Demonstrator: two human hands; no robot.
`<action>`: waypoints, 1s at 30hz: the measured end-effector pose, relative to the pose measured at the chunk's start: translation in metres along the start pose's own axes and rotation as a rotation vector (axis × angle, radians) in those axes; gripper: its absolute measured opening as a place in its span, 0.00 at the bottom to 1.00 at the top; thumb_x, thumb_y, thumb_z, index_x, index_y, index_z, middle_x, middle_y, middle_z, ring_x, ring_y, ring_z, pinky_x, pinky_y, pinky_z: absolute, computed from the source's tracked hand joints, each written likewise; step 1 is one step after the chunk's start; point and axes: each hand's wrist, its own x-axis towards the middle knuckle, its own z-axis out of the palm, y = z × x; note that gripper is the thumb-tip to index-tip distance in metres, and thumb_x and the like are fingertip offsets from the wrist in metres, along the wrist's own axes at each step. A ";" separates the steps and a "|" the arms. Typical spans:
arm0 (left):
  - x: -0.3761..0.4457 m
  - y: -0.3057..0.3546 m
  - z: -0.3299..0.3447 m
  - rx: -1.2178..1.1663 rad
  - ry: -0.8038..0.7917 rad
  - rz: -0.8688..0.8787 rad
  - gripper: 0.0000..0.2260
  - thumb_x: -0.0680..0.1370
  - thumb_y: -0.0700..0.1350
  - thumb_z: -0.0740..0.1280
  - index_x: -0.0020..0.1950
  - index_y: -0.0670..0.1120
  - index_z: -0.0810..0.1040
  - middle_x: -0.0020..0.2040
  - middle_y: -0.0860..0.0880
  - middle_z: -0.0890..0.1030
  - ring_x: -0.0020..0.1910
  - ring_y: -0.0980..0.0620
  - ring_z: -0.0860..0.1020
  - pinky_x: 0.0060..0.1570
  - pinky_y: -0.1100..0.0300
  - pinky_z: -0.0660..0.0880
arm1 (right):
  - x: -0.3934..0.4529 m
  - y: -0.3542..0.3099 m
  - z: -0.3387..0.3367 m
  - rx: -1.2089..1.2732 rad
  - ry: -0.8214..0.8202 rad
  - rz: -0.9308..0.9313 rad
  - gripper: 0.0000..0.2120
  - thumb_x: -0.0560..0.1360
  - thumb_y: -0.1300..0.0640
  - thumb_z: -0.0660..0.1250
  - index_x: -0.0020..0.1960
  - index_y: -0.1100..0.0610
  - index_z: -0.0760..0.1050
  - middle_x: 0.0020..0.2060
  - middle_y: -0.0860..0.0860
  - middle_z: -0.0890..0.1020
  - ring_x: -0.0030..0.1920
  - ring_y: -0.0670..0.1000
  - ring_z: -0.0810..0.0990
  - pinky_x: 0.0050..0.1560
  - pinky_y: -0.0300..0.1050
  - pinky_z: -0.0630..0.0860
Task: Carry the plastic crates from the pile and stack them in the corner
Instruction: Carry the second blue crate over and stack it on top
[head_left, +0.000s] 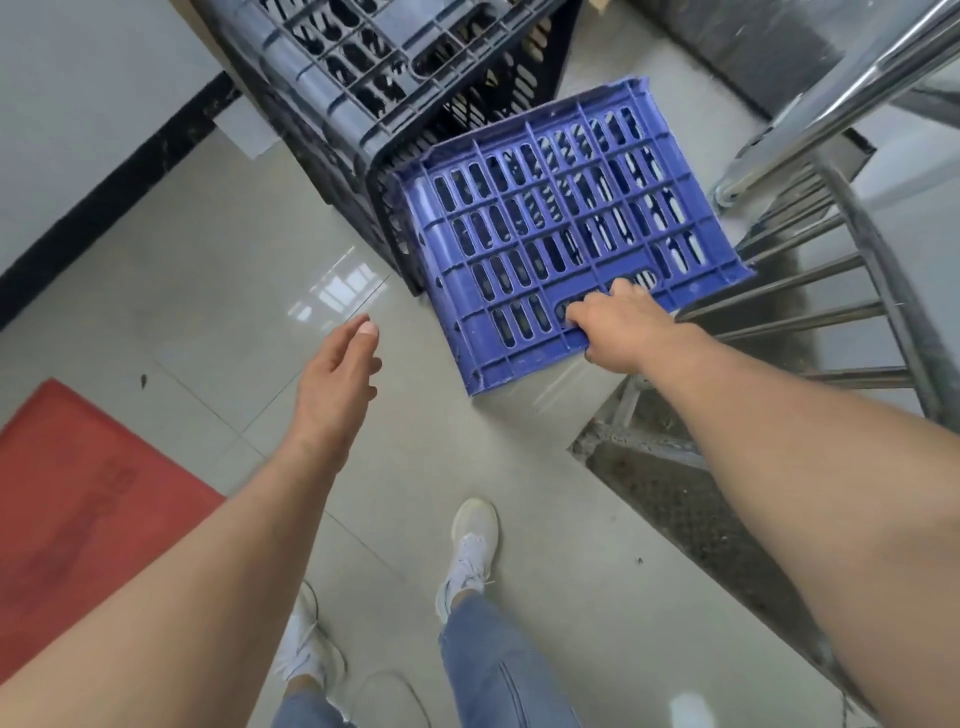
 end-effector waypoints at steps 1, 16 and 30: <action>-0.002 -0.002 -0.006 -0.001 0.005 -0.001 0.18 0.79 0.53 0.58 0.68 0.52 0.71 0.54 0.60 0.74 0.55 0.51 0.77 0.57 0.53 0.74 | -0.003 -0.007 0.004 0.028 -0.004 -0.001 0.18 0.76 0.64 0.60 0.64 0.54 0.69 0.57 0.55 0.75 0.59 0.59 0.67 0.60 0.51 0.64; -0.042 -0.073 -0.170 -0.060 0.124 -0.030 0.19 0.80 0.54 0.56 0.69 0.50 0.69 0.62 0.54 0.72 0.56 0.52 0.76 0.53 0.56 0.74 | -0.045 -0.208 0.022 0.394 -0.055 0.069 0.23 0.80 0.47 0.59 0.71 0.56 0.64 0.68 0.56 0.69 0.65 0.61 0.72 0.55 0.54 0.70; -0.027 -0.156 -0.350 -0.125 0.127 -0.095 0.18 0.81 0.53 0.52 0.67 0.50 0.71 0.61 0.51 0.75 0.55 0.51 0.77 0.48 0.57 0.74 | -0.031 -0.414 0.030 0.694 0.103 0.231 0.26 0.82 0.50 0.53 0.76 0.58 0.53 0.73 0.59 0.62 0.68 0.62 0.67 0.63 0.57 0.68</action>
